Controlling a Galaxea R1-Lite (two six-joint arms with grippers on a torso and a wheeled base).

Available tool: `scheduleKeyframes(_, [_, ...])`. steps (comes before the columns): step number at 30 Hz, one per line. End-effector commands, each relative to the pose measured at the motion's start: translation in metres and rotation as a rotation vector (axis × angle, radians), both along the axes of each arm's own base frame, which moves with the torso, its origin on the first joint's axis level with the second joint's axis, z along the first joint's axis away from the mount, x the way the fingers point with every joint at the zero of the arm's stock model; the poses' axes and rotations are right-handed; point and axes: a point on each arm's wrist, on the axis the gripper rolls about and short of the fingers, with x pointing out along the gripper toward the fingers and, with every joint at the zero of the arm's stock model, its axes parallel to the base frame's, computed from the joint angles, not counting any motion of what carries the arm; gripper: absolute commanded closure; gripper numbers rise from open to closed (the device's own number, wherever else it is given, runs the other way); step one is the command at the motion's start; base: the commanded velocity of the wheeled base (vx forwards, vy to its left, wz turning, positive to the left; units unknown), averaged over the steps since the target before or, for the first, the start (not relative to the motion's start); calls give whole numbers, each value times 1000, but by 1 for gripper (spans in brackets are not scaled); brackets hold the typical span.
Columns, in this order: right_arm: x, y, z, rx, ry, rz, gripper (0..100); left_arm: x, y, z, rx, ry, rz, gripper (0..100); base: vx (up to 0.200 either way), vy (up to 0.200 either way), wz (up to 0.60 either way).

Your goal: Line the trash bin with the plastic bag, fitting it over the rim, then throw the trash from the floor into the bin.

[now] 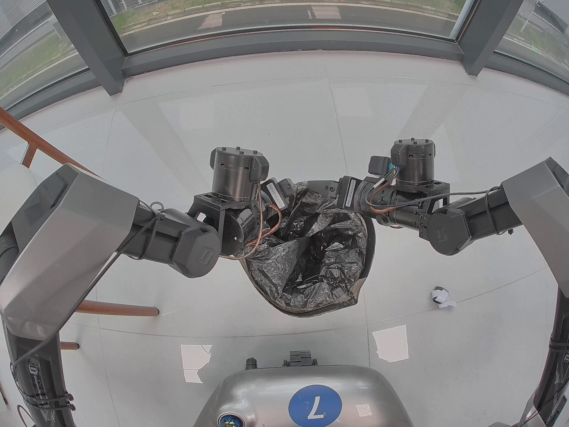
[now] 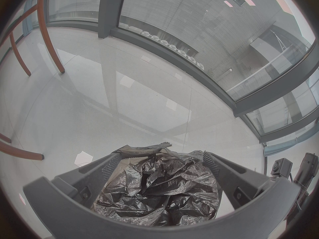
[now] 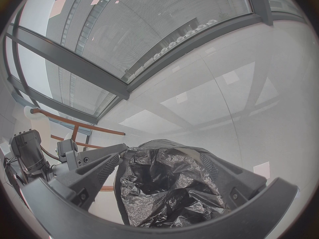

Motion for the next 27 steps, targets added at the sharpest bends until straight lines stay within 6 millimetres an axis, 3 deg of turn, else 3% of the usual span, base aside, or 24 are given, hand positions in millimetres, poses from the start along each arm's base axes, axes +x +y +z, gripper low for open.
scheduleKeyframes(1, [2,-2,-1,1,-1,-6,0,2,-2,-3,2,2,0,0,0,0,0])
scheduleKeyframes(27, [8,-5,-9,10,23,-23,0,7,-4,-11,10,12,1,0,0,0,0])
